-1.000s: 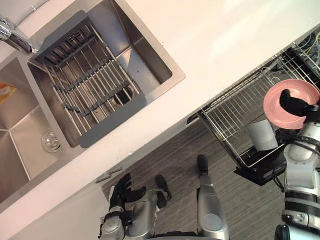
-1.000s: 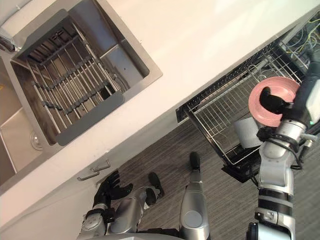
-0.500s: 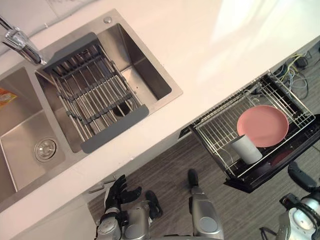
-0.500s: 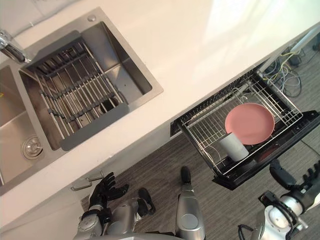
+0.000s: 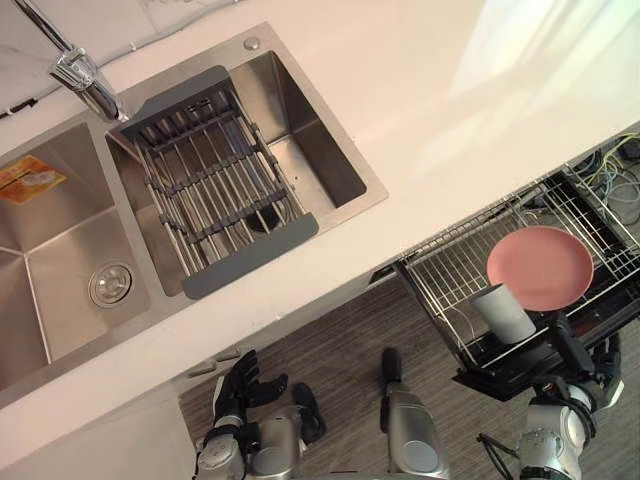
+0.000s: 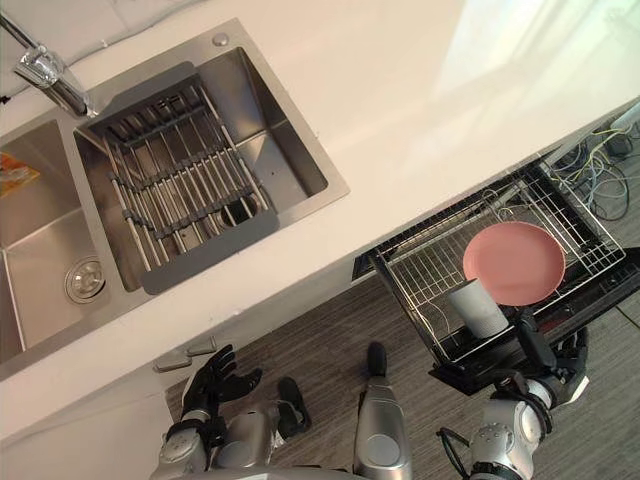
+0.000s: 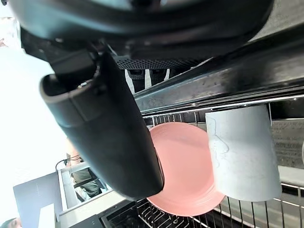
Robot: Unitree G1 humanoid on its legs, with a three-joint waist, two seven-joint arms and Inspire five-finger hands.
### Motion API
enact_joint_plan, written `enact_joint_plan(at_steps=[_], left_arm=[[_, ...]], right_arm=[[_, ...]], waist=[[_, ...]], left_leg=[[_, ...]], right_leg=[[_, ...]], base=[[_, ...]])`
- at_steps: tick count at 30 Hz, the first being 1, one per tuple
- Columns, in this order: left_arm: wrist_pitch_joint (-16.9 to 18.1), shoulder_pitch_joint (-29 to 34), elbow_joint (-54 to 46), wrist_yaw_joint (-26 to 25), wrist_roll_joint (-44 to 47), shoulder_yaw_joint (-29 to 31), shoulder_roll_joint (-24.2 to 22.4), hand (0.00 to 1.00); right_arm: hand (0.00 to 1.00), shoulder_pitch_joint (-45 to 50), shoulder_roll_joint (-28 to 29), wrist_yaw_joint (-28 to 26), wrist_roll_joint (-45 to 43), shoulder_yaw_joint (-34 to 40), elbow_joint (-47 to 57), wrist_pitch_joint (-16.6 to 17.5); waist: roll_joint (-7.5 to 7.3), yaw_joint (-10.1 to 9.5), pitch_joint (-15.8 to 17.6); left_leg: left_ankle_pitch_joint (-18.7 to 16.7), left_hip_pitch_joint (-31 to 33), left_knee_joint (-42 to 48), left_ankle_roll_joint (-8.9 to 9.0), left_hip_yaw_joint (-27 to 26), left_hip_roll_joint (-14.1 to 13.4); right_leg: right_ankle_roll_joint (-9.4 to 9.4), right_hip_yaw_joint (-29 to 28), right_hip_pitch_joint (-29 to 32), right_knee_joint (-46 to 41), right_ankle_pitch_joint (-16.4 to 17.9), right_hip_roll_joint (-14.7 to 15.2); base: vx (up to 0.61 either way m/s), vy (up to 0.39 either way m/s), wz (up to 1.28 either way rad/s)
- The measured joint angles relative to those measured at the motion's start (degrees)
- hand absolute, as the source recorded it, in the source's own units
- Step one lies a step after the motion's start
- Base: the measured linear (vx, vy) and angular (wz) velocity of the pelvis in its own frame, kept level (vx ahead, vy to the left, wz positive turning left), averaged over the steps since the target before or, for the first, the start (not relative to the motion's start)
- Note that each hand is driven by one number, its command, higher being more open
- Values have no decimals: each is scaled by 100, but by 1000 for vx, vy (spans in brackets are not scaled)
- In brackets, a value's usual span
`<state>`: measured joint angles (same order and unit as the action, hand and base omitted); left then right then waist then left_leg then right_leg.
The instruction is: Walk over to the sink, pick up the cup, carry it to the dishwasher, place the cup inside the dishwasher, then close the dishwasher door
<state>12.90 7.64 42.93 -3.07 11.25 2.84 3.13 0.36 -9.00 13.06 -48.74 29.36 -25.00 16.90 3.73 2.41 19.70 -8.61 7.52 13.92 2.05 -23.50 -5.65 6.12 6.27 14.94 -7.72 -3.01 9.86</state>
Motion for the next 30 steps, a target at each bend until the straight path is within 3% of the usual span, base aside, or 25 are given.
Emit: enact_joint_plan(at_steps=[6, 12, 15, 25, 30], left_arm=[[10, -13, 160, 68, -17, -35, 213, 90], [-15, -26, 217, 111, -81, -179, 234, 90], [-10, -30, 177, 180, -127, -191, 243, 90], [-45, -65, 191, 334, -243, -207, 280, 90], [-96, -59, 279, 338, -244, -195, 432, 90]], right_arm=[[90, -858, -332, -410, -1070, -623, -342, 267], [90, -1924, -574, -883, -1782, -1369, -445, 199], [90, -2128, -540, -1134, -1973, -1709, -561, 100], [90, -1827, -466, -1588, -1680, -1750, -853, 43], [90, -990, -405, -1688, -833, -2106, -1079, -465]], waist=[[61, 7, 7], [413, -100, 26], [480, -195, -2], [446, -157, -22], [159, -164, -245]], left_leg=[[261, 267, -213, -45, 510, 169], [423, 433, -292, -65, 863, 200], [534, 522, -376, -26, 1063, 175], [605, 372, -422, 3, 1324, 182], [609, 99, -615, 16, 1474, 171]], right_leg=[[-52, 281, 17, 372, -336, 75], [-173, 603, -217, 885, -611, 41], [-199, 764, -219, 945, -615, -4], [-184, 1008, -505, 995, -639, -56], [-185, 1166, -791, 1009, -476, -91]], base=[[-102, -10, 24], [-151, -26, 25], [-64, -42, 26], [39, 2, 11], [42, -6, 16]])
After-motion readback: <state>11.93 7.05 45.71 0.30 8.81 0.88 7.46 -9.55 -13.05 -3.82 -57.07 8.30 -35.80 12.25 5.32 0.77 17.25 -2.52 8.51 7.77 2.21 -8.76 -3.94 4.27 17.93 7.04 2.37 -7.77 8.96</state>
